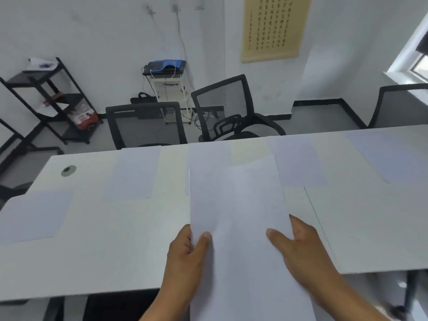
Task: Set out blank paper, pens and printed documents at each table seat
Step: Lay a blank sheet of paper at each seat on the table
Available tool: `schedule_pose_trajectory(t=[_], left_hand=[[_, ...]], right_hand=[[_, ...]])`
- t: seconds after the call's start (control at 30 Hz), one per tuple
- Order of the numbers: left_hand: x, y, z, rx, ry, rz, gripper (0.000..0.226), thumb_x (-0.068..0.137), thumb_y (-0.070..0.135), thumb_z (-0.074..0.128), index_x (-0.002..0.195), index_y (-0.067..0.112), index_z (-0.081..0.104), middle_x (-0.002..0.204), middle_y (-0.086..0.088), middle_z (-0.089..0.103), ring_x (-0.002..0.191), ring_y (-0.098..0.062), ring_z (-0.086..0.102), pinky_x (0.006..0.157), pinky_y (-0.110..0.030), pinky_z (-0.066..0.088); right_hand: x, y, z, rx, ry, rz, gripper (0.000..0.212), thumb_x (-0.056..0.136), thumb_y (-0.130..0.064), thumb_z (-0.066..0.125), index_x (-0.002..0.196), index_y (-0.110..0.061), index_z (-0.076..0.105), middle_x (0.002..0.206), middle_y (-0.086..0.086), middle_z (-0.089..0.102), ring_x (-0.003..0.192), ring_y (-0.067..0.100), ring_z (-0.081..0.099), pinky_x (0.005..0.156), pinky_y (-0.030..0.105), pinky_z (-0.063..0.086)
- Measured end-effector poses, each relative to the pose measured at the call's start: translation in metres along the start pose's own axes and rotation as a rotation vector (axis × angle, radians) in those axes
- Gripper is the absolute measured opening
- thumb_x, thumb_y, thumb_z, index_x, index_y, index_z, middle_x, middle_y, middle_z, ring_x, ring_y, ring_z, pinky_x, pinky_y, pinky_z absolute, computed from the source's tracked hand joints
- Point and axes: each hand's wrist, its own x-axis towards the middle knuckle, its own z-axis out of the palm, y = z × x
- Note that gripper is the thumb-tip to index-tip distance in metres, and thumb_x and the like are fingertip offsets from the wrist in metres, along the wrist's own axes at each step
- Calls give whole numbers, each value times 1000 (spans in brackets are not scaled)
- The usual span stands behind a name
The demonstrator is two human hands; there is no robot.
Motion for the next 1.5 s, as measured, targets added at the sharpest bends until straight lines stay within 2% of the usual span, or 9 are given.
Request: schedule_pose_trajectory(t=[0.23, 0.53, 0.6, 0.77, 0.93, 1.1, 1.3, 1.43, 1.5], left_hand=[[54, -29, -32, 89, -18, -97, 11, 107, 23, 67, 102, 18, 75, 94, 4, 82, 84, -15, 79, 72, -27, 56], [83, -77, -58, 35, 43, -246, 10, 103, 19, 74, 112, 22, 78, 103, 7, 85, 90, -13, 82, 79, -33, 61], [86, -85, -59, 30, 58, -261, 13, 102, 19, 76, 114, 21, 77, 104, 6, 85, 92, -15, 83, 83, -38, 63], [93, -98, -60, 26, 53, -290, 16, 110, 28, 62, 107, 25, 77, 100, 9, 84, 90, -13, 81, 83, -36, 61], [96, -108, -63, 28, 102, -302, 47, 113, 37, 52, 74, 18, 37, 73, 0, 38, 74, -22, 35, 74, -37, 33], [100, -123, -70, -39, 54, -274, 50, 111, 50, 53, 94, 3, 56, 85, -6, 60, 81, -21, 54, 80, -41, 45], [100, -116, -83, -62, 62, -319, 49, 116, 29, 48, 75, 28, 75, 84, 7, 77, 78, -7, 70, 71, -18, 54], [99, -114, -97, -102, 83, -313, 38, 117, 31, 49, 101, 20, 81, 111, -4, 83, 104, -24, 79, 97, -42, 60], [99, -113, -107, -103, 121, -299, 36, 116, 30, 51, 97, 15, 78, 102, -5, 82, 95, -20, 75, 93, -41, 56]], right_hand=[[42, 7, 54, -60, -56, 81, 25, 102, -18, 61, 107, -34, 79, 94, -19, 82, 84, 7, 79, 89, 39, 63], [84, 47, 114, -102, -37, 166, 10, 100, -27, 63, 103, -24, 72, 90, -12, 79, 82, 15, 75, 80, 35, 58], [93, 60, 121, -109, -10, 181, 17, 102, -33, 63, 95, -17, 64, 82, 1, 69, 77, 29, 66, 72, 37, 51], [109, 79, 130, -131, -7, 231, 25, 102, -30, 61, 87, -11, 55, 77, 0, 53, 66, 20, 46, 65, 36, 41], [118, 87, 132, -166, -50, 224, 34, 99, -30, 63, 89, -3, 46, 74, 0, 45, 63, 20, 39, 62, 35, 36], [126, 88, 136, -161, -88, 219, 40, 100, -31, 61, 89, -2, 36, 76, 2, 36, 66, 20, 31, 63, 36, 32], [130, 97, 144, -139, -134, 217, 40, 100, -34, 59, 92, 1, 41, 77, 5, 35, 68, 20, 29, 63, 37, 29], [129, 99, 150, -134, -166, 206, 38, 102, -33, 59, 93, 3, 49, 73, 3, 41, 63, 18, 33, 60, 32, 30], [128, 97, 153, -158, -173, 184, 37, 103, -32, 59, 91, 2, 50, 72, 2, 42, 62, 18, 34, 59, 31, 31]])
